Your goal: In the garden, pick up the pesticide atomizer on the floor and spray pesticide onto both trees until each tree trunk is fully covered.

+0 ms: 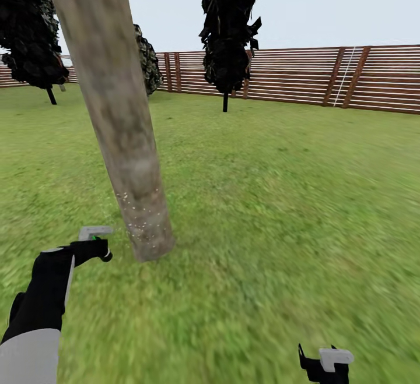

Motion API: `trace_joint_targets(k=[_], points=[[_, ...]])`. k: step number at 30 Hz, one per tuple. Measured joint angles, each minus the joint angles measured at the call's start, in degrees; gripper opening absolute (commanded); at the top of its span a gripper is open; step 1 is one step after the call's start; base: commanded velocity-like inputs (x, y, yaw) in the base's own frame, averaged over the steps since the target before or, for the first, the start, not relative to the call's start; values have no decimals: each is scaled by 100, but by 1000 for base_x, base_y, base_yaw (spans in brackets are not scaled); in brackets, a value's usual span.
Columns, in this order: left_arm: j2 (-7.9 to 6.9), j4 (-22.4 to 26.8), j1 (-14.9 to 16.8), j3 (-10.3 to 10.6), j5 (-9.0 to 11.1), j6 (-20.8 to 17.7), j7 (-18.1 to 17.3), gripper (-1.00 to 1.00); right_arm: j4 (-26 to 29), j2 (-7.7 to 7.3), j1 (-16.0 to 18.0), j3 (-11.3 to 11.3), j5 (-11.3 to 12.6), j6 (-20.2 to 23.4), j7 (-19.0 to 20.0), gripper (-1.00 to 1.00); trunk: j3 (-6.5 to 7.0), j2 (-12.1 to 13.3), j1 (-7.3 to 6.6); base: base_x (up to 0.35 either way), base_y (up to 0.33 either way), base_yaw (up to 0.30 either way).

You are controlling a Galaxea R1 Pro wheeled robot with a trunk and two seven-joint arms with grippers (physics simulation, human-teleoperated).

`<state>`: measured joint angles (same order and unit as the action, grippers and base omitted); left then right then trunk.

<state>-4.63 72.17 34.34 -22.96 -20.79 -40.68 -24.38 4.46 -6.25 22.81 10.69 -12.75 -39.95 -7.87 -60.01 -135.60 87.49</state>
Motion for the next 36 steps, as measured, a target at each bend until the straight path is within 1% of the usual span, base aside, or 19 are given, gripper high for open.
trace_joint_targets(k=[1, 4, 6, 7, 8, 10, 11, 13, 14, 17, 24, 27, 30, 32, 36], points=[[11, 0, -1, -1, 0, 1, 6, -100, 0, 0, 0, 0, 0, 0, 0, 100, 0, 0, 0, 230, -156, 0], [28, 0, -12, 104, -18, 6, 75, -100, 0, -8, 0, 0, 0, 0, 0, 100, 0, 0, 0, 237, -168, 0], [30, 0, -21, 135, -29, 9, 255, -100, 0, -9, 0, 0, 0, 0, 0, 100, 0, 0, 0, 236, -185, 0], [32, -4, -33, 142, -39, 11, 453, -100, 0, -4, 0, -1, -1, 0, 5, 100, 0, 0, 0, 227, -198, 0], [36, -7, -78, 146, -21, 1, 557, -100, 0, -2, 0, 0, 0, -1, 7, 100, 0, 0, 0, 223, -200, 0], [45, -11, -200, 169, 4, -1, 622, -100, 0, -1, 0, -1, 0, -1, 8, 100, 0, 0, 0, 201, -214, 20], [80, -11, -304, 229, 28, -4, 653, -100, 0, 0, 0, 0, 0, -1, 8, 100, 0, 0, 0, 138, -247, 136], [198, -11, -411, 288, 36, 13, 670, -100, -1, 4, 1, -5, 0, -3, 7, 100, 0, 0, 1, 79, -262, 214], [220, -8, -430, 295, 26, 19, 672, -100, -1, 6, 1, -6, 0, -2, 8, 100, 0, 0, 2, 39, -269, 246], [252, -8, -467, 302, 21, 22, 669, -100, -2, 9, 2, -8, 2, -2, 8, 100, 0, 0, 2, 12, -275, 268], [273, -32, -486, 306, 30, 25, 661, -100, -2, 9, 2, -9, 2, -3, 8, 100, 0, 0, 1, 44, -278, 258], [303, -66, -485, 309, 39, 24, 658, -100, 0, 8, 0, -8, 3, -2, 8, 100, 0, 0, 1, 112, -278, 57], [454, -79, -485, 310, 39, 30, 684, -100, 0, 8, 0, -8, 1, -1, 7, 100, 0, 0, 1, 116, -278, 7], [507, -82, -486, 315, 21, 32, 691, -100, 0, 8, 0, -8, 3, -2, 8, 100, 0, 0, 1, 116, -278, 1], [518, -81, -486, 316, 10, 34, 694, -100, 0, 9, 0, -8, 1, -2, 8, 100, 0, 0, 2, 43, -278, 0]])
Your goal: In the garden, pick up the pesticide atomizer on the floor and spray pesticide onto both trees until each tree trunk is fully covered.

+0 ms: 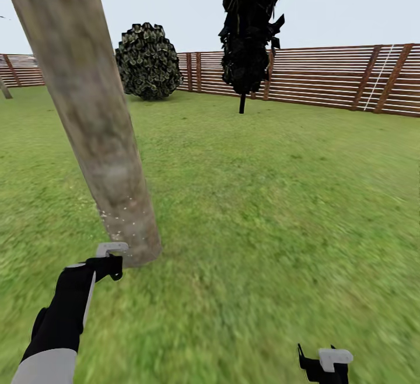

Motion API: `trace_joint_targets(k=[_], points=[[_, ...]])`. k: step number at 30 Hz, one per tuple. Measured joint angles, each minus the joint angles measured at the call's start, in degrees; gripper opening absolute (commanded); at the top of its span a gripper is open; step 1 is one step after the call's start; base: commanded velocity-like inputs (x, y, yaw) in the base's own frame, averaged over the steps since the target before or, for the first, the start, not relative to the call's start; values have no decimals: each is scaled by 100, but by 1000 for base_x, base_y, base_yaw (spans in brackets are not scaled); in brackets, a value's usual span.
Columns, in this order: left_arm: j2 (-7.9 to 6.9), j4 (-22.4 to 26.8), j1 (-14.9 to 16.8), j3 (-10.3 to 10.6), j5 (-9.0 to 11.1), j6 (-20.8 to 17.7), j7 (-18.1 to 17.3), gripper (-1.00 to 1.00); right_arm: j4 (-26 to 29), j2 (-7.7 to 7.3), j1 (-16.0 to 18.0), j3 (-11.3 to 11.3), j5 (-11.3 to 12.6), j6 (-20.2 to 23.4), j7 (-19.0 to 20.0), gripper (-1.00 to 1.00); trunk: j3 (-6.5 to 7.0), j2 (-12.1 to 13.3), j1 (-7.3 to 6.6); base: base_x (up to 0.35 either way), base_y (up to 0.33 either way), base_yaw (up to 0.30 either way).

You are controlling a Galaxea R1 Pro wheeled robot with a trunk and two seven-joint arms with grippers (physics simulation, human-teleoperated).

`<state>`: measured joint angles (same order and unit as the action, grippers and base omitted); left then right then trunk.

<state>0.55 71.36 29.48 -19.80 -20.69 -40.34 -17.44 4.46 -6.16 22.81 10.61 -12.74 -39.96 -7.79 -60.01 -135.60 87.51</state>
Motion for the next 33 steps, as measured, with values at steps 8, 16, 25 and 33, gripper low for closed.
trace_joint_targets(k=[8, 16, 25, 33], points=[[1, 0, 0, 0, 0, 0, 0, -100, 0, 0, 0, 0, -1, 0, 0, 100, 0, 0, 0, 2, -278, 0], [-6, 2, -1, -10, -9, 0, 6, -100, -1, 0, 1, 0, -1, 0, 0, 100, 0, 0, 0, 0, -278, 68], [-7, 43, -1, -59, 6, 8, 6, -100, -2, 1, 2, 0, 0, 0, 0, 100, 0, 0, 0, 0, -278, 271], [-5, -7, 0, -55, 27, 69, 8, -100, 0, 1, 0, 0, -1, 0, 0, 100, 0, 0, -1, 40, -278, 154]])
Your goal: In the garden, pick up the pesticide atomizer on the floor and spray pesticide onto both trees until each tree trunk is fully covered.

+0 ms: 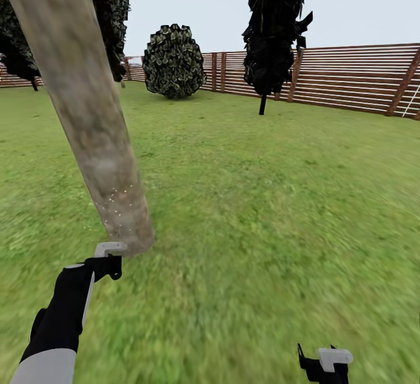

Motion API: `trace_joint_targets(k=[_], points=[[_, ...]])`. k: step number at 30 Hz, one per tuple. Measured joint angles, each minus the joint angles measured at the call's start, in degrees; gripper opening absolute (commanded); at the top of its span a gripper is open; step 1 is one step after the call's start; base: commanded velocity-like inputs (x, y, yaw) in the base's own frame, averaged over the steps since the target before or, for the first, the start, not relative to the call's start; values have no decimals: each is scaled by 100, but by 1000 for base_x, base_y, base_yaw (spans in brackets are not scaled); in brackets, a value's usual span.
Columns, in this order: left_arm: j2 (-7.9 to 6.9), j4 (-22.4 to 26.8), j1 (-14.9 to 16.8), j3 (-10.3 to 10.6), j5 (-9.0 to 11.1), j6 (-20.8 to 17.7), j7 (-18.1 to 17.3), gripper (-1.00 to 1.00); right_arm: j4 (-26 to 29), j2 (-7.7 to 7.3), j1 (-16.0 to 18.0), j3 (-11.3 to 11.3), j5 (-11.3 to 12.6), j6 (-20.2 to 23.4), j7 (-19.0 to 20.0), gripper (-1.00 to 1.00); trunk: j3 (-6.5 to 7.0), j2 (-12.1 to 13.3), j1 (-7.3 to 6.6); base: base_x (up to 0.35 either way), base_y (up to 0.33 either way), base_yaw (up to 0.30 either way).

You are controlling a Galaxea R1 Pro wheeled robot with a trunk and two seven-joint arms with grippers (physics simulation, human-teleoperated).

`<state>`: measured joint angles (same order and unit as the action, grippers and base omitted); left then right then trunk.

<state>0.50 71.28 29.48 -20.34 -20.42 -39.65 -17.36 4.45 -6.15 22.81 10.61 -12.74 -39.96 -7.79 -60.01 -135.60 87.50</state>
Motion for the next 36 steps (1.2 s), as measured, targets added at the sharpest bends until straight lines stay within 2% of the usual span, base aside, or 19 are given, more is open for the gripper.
trace_joint_targets(k=[9, 16, 20, 27, 36], points=[[2, -1, 0, -7, 5, 6, 0, -100, 0, 1, 0, 0, 0, 1, 0, 100, 0, 0, -1, 176, -241, 10], [-2, 2, -1, -23, -2, 1, -2, -100, -2, 5, 1, -1, 0, 1, 1, 100, 0, 0, -2, 252, -175, 249], [-3, 2, -1, -182, 2, 18, -2, -100, -2, 5, 1, -1, 0, 1, 1, 100, 0, 0, -2, 279, -154, 275], [1, 2, -1, -212, 9, 23, -1, -100, -2, 4, 1, 0, 0, 1, 1, 100, 0, 0, -2, 268, -141, 276], [5, 1, -1, -211, 12, 26, -1, -100, -2, 5, 2, -1, 0, 1, 0, 100, 0, 0, 3, -126, -234, 276]])
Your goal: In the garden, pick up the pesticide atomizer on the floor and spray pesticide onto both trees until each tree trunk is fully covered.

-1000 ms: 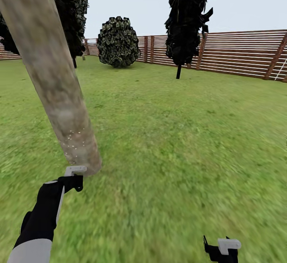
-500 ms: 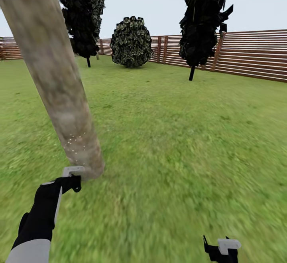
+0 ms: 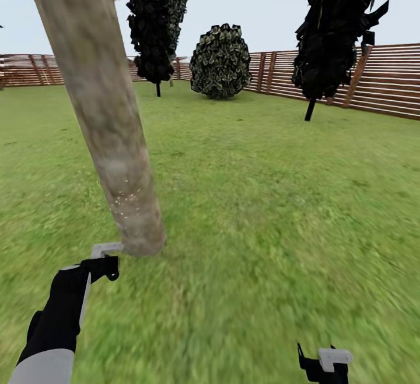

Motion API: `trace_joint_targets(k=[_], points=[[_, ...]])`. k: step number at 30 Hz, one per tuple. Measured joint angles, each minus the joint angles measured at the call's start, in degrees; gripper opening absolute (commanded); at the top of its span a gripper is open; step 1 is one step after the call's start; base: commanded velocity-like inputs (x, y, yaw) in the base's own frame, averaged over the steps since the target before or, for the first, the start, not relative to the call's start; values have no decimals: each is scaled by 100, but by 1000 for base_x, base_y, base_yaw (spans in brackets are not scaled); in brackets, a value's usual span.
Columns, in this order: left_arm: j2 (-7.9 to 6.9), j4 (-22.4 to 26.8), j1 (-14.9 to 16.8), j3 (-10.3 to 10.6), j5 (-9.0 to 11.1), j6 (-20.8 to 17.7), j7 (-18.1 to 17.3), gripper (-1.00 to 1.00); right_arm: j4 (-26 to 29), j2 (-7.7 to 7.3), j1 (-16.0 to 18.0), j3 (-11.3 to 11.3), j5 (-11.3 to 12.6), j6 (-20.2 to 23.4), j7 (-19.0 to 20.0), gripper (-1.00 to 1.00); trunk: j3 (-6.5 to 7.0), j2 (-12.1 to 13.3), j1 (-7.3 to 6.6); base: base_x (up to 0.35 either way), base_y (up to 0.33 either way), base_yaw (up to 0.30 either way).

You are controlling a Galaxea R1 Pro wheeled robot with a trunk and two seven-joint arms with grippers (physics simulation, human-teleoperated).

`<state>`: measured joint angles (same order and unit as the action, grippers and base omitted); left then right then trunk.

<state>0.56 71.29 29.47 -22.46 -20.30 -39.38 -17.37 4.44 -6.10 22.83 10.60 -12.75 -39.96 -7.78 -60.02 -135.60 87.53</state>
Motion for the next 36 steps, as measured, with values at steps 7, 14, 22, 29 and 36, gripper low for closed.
trace_joint_targets(k=[7, 14, 22, 29, 36], points=[[1, -3, 1, 3, -4, 1, 1, -100, 2, -4, -2, 1, 0, -1, 0, 100, 0, 0, -3, 12, -266, 62], [-4, -3, 1, 2, -13, 2, 1, -100, 2, -6, -2, 1, 0, -1, 0, 100, 0, 0, -3, 106, -271, 11], [-8, 0, 0, -2, -23, 1, 2, -100, 0, 3, 0, 0, 0, 0, 0, 100, 0, 0, -3, 117, -272, 248], [-8, -2, 0, -2, -23, 1, 2, -100, 0, 3, 0, 0, 0, 0, 0, 100, 0, 0, -4, 124, -272, 278], [-11, -313, 24, -10, -4, 8, 23, -100, 9, -5, -2, 4, 0, 0, -4, 100, 0, 0, -4, 166, -252, 62]])
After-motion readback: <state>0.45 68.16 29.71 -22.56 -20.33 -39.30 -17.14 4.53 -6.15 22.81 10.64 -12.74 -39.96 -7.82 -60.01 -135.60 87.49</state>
